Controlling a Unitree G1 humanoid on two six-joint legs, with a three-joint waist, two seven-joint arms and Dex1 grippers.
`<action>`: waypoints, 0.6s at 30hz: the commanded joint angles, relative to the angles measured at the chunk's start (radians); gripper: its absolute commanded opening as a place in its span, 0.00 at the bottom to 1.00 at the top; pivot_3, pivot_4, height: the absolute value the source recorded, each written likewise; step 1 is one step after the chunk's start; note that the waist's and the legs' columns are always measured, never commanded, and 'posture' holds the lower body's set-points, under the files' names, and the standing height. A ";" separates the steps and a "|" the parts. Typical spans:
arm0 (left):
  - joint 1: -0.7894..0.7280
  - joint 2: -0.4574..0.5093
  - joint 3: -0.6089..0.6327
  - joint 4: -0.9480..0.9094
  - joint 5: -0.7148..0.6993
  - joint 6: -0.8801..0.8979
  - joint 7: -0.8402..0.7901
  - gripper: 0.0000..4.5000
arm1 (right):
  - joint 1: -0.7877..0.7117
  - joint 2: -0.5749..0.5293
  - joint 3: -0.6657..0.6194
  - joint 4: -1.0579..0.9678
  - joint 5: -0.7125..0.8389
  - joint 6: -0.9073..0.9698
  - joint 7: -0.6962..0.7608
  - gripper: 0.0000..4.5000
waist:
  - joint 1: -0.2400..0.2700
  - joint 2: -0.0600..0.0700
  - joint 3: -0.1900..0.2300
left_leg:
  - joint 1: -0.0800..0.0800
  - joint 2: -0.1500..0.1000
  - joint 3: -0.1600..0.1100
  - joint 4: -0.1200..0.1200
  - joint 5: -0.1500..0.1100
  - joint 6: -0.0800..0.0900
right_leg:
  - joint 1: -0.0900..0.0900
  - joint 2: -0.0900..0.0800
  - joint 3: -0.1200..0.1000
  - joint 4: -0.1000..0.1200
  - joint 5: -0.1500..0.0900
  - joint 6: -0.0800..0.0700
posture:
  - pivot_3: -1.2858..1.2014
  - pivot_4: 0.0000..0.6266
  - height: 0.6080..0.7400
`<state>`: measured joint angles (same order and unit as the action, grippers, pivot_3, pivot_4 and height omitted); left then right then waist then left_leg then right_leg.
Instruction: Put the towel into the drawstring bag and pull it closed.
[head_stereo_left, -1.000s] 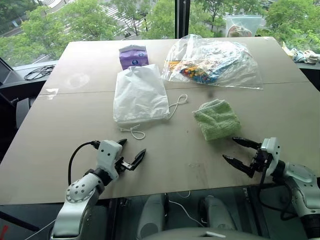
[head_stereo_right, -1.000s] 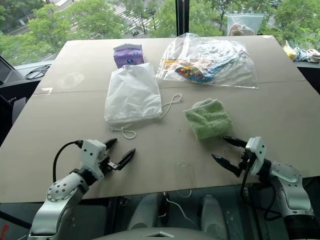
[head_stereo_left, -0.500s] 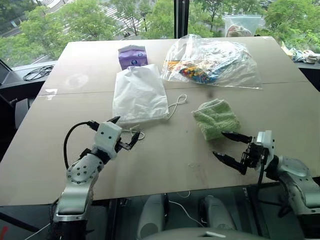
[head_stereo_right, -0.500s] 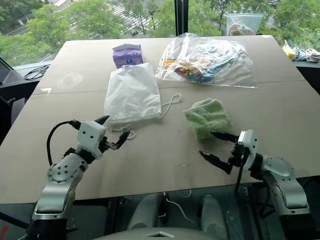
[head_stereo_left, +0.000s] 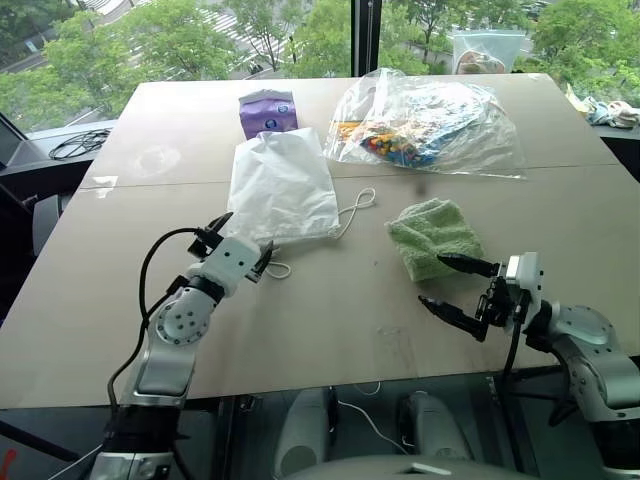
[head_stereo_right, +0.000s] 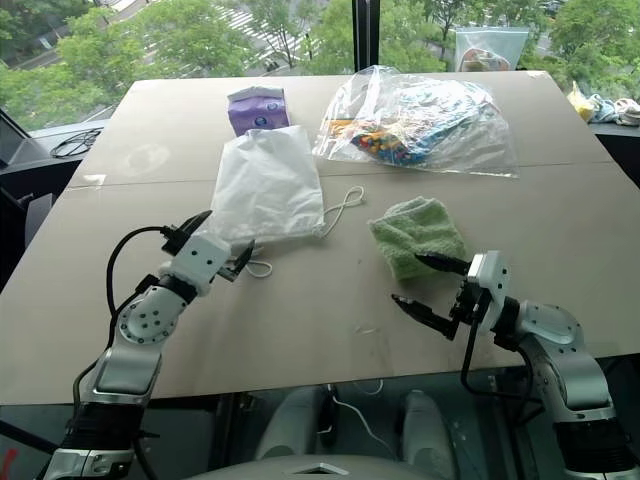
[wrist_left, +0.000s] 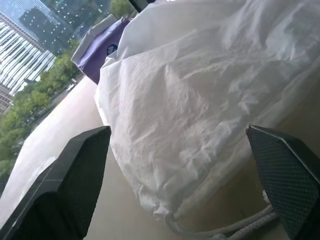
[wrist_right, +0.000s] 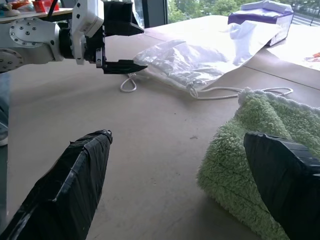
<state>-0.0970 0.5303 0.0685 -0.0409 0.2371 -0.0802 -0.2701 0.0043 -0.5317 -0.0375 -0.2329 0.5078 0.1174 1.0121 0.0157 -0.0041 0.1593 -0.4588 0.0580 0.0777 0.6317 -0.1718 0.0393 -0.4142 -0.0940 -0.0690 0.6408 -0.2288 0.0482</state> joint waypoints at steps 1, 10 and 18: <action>-0.029 0.031 -0.020 0.043 0.053 -0.060 0.026 0.99 | -0.003 -0.005 -0.022 -0.014 -0.002 -0.026 -0.002 1.00 | 0.000 0.000 0.000 | 0.000 0.000 0.000 0.000 0.000 0.000 | 0.000 0.000 0.000 0.000 0.000 0.000 | 0.52 0.24 1.00; -0.055 0.059 -0.040 0.080 0.105 -0.098 0.043 0.99 | -0.019 -0.007 -0.035 0.033 -0.014 -0.053 0.008 1.00 | -0.001 0.000 0.000 | 0.000 0.000 0.000 0.000 0.000 0.000 | 0.000 0.000 0.000 0.000 0.000 0.000 | 0.52 0.24 1.00; -0.129 0.071 -0.052 0.095 0.133 -0.065 0.034 0.99 | -0.054 0.015 -0.030 0.061 -0.059 -0.096 -0.036 1.00 | 0.001 0.000 0.000 | 0.000 0.000 0.000 0.001 0.000 0.000 | 0.000 0.001 0.000 0.001 0.000 0.000 | 0.52 0.24 1.00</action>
<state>-0.1992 0.5870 0.0247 0.0566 0.3615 -0.1518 -0.2252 -0.0363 -0.5266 -0.0496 -0.1711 0.4725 0.0573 1.0081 0.0165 -0.0042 0.1593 -0.4587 0.0578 0.0782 0.6326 -0.1715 0.0396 -0.4138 -0.0935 -0.0690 0.6418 -0.2285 0.0480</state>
